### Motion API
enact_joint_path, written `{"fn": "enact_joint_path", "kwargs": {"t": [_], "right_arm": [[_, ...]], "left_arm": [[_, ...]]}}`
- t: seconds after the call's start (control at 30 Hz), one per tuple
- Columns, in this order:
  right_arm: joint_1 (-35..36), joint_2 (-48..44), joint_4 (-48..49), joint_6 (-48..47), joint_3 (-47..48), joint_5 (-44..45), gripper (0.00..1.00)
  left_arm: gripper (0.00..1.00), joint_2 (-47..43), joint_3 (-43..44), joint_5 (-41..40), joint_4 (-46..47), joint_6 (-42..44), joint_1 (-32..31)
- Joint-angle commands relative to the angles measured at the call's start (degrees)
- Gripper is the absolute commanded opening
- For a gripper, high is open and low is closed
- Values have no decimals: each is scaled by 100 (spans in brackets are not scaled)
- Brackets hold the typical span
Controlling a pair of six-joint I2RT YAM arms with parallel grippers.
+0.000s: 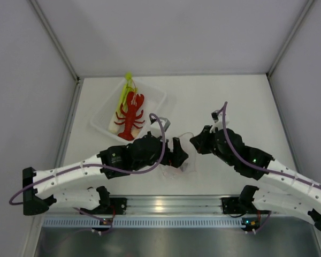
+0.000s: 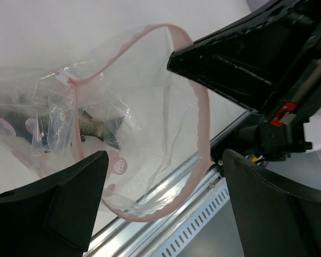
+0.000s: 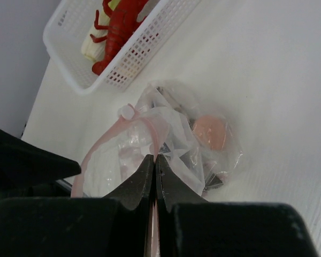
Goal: Open the zip-top bag and remove the fake food
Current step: Pick up the fake fish from the zipper food storage bag.
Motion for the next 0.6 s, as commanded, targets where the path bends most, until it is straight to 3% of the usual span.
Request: {"fn": "enact_joint_path", "kwargs": {"t": [0.0,0.1,0.17,0.23,0.3,0.57], "right_arm": [[-31,-232,411,375,-75,540,0],[-31,-241,403,384,-58,610,0],[-40,-250,411,428,-58,655,0],[-49,-268,473,454,-67,637,0],[-31,-268,499,489,-67,585,0],[-40,-346,605,621,-49,435,0]], "left_arm": [[93,318,154,-1176,123,-269,-403],[83,617,409,-1335,132,-357,-545],[65,845,576,-1318,158,-436,-553],[40,1064,725,-1327,184,-506,-571],[27,1258,814,-1353,202,-533,-571],[13,1602,718,-1547,457,-656,-571]]}}
